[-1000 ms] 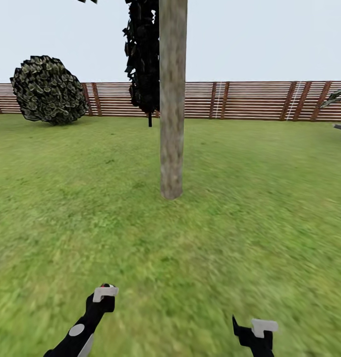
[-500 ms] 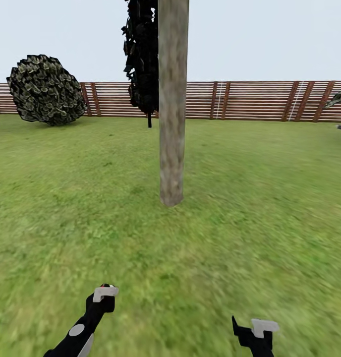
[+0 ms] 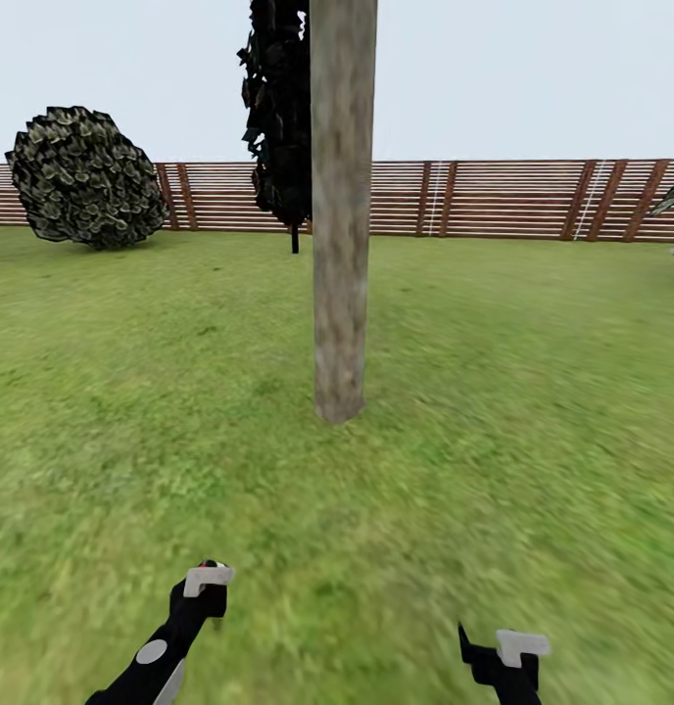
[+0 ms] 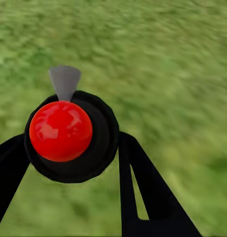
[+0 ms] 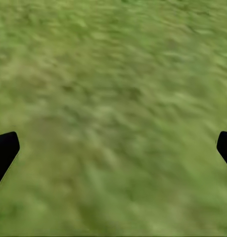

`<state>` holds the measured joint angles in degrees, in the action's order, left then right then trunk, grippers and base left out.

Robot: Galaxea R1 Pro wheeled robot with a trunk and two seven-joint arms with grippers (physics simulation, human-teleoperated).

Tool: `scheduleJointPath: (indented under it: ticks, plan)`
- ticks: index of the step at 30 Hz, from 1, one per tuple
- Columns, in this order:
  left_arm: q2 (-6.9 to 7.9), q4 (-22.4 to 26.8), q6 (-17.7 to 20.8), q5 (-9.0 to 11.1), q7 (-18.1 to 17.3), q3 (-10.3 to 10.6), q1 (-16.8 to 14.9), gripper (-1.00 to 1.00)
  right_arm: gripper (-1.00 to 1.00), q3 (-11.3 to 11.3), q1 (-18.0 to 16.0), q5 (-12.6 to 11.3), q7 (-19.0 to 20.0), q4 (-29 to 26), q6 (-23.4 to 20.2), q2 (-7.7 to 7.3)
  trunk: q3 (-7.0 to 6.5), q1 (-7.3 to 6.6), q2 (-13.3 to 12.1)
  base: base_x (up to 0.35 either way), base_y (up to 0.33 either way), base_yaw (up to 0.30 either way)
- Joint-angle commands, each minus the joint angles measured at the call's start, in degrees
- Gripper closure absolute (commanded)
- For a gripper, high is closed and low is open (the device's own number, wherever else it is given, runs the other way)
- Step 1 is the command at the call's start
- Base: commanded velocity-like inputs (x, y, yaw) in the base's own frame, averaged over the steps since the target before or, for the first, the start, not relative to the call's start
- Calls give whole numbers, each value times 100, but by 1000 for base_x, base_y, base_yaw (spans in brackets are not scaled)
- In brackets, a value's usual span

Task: In the garden, pick up the pesticide atomizer on the floor and spray pesticide onto both trees until each tree trunk is fully covered.

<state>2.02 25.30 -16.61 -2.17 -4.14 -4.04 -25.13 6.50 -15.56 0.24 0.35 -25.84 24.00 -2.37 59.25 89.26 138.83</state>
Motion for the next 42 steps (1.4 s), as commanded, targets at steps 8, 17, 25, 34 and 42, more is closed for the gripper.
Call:
scheduleJointPath:
  ticks: [8,17,25,34,42]
  plan:
    - [0,1,0,-2,1,0,0,100,-100,0,0,1,0,0,0,8,0,0,0,340,0,0]
    - [0,1,0,-1,1,2,0,100,-100,0,0,-7,0,-2,0,9,0,0,0,340,0,0]
    - [0,1,0,1,1,2,0,100,-100,0,0,-7,-7,-5,4,9,0,0,0,340,0,0]
    - [0,1,0,0,1,0,0,100,-100,6,0,-9,-21,-11,7,9,0,0,0,340,0,0]
    - [0,1,0,1,1,0,0,100,-100,4,0,-8,-23,-9,8,9,-1,0,0,339,0,-11]
